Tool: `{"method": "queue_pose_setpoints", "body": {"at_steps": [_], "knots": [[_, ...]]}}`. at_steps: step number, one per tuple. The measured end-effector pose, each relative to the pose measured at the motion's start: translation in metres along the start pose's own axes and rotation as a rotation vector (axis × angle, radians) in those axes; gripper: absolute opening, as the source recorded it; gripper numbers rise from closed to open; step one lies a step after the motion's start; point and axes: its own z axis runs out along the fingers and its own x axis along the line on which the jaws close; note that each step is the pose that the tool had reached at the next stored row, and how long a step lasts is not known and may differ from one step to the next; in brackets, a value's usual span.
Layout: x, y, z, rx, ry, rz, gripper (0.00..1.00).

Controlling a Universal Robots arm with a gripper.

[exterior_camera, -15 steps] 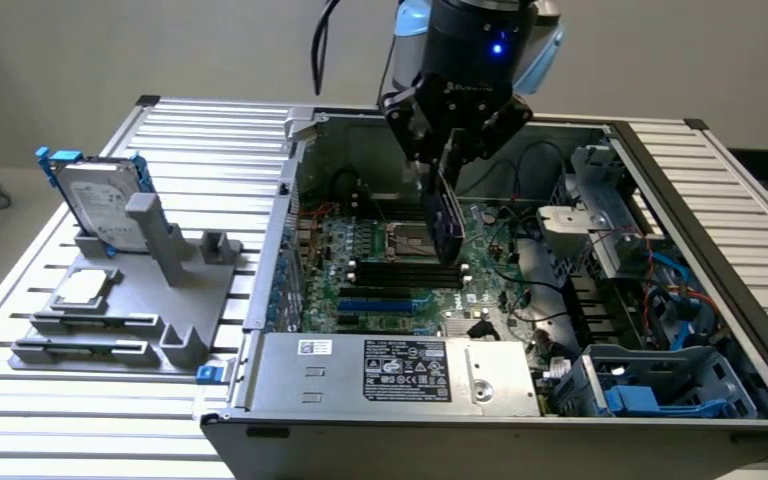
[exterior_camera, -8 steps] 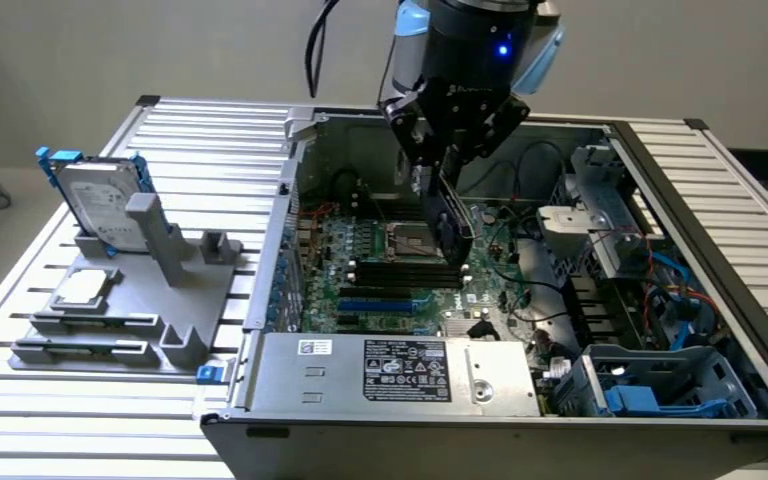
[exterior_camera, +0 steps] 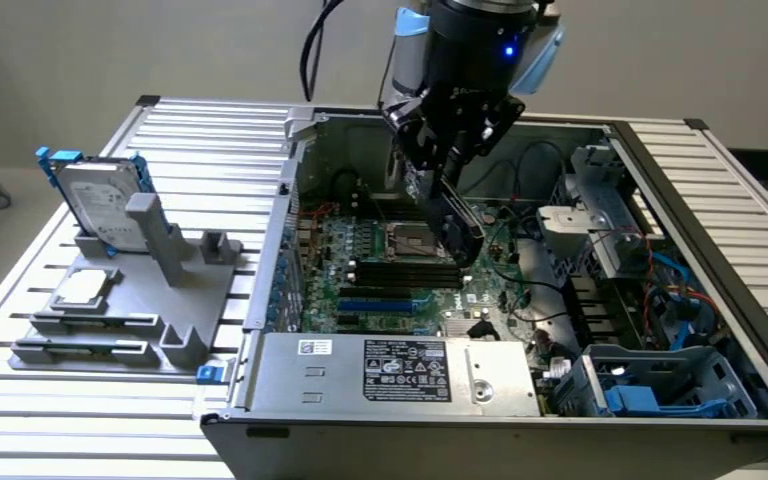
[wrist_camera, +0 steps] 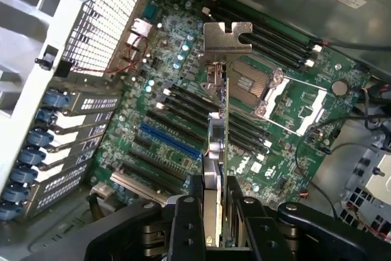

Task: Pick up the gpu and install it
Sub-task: 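Insert the gpu into the slot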

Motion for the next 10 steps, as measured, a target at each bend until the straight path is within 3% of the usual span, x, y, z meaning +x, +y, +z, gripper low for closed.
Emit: {"method": "queue_pose_setpoints", "body": {"at_steps": [10], "knots": [[-0.0001, 0.0, 0.0017, 0.0103, 0.0026, -0.181, 0.26]]}}
